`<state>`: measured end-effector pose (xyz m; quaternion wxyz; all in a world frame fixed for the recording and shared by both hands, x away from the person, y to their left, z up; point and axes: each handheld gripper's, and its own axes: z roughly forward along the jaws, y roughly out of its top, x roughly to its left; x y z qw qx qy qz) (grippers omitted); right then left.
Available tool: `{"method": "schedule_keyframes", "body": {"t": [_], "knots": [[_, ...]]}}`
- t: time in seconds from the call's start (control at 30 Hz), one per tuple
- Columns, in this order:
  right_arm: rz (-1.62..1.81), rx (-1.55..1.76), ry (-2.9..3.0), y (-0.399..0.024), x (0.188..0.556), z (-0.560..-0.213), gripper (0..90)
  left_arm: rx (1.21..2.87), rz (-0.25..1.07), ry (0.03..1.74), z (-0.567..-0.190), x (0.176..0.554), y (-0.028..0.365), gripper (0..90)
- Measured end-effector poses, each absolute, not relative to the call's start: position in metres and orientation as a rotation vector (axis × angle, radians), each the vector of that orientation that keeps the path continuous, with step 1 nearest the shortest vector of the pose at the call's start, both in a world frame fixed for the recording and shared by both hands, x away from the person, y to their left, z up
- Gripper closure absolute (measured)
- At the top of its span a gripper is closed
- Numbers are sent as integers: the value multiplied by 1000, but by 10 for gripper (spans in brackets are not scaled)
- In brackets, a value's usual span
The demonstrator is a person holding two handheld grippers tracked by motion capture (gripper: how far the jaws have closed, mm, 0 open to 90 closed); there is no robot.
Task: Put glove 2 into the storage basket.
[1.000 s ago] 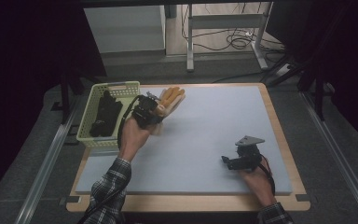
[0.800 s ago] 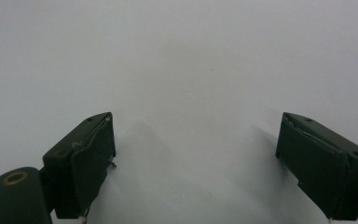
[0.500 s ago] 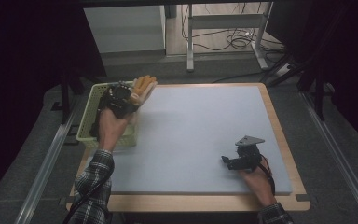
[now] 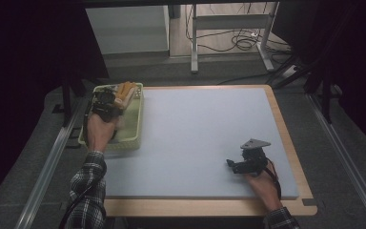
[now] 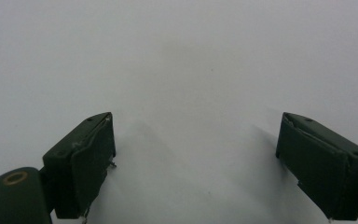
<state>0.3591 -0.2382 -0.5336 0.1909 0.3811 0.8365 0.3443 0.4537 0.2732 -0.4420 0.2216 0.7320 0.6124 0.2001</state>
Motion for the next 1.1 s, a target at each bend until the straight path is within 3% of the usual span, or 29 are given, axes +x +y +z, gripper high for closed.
{"method": "schedule_keyframes", "body": {"t": [0.37,0.83,1.1], "knots": [[968,1072,2350,-238,359,-534,113,2069,530,1752,-472,471,275,713],[970,1072,2350,-238,359,-534,113,2193,482,1771,-496,505,241,694],[970,1071,2351,-238,359,-534,113,2204,414,1764,-503,509,241,621]]}}
